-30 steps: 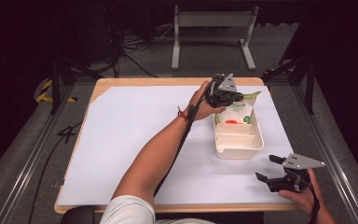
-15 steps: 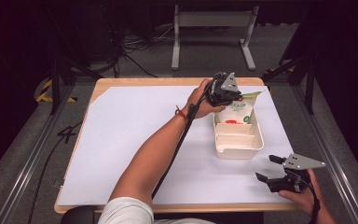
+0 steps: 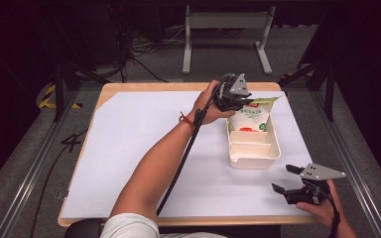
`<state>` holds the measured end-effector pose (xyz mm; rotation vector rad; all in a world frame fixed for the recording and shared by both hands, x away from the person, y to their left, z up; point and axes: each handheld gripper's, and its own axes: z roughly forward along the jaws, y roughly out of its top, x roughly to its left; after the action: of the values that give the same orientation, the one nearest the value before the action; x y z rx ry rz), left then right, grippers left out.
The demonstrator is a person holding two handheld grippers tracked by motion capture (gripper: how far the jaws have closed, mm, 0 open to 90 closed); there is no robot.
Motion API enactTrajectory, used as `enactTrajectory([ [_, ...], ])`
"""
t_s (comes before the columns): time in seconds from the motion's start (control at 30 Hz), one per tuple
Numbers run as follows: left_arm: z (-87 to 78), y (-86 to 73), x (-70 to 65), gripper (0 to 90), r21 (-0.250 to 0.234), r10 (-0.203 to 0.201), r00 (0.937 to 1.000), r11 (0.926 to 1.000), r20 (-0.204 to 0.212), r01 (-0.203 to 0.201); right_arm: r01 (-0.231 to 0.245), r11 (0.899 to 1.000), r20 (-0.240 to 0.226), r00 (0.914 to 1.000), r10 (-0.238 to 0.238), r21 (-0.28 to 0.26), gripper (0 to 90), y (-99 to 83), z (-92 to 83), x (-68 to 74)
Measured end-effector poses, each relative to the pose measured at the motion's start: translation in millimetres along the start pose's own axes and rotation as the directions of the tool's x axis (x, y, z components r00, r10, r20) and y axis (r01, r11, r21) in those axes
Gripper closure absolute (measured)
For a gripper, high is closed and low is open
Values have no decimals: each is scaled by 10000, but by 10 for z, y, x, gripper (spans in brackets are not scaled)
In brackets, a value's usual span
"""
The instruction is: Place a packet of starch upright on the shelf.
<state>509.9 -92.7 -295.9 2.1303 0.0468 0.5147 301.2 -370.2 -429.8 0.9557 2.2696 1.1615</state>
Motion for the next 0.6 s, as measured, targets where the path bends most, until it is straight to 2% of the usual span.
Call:
enactTrajectory([
  [0.27, -178, -35, 27, 671, -180, -126, 9999, 9998, -112, 124, 69, 10000, -20, 10000, -69, 54, 130, 4, 11, 10],
  [0.43, -241, -65, 28, 616, 32, -104, 9998, 9999, -178, 104, 91, 9999, -17, 10000, -91, 65, 130, 5, 9, 11],
  [0.5, -271, -75, 32, 617, 68, -130, 9999, 9999, -50, 130, 73, 9999, -16, 10000, -73, 70, 130, 3, 13, 10],
  [0.6, -302, -79, 27, 590, 204, -70, 9999, 9998, -147, 73, 86, 9999, -20, 10000, -86, 68, 130, 3, 13, 10],
])
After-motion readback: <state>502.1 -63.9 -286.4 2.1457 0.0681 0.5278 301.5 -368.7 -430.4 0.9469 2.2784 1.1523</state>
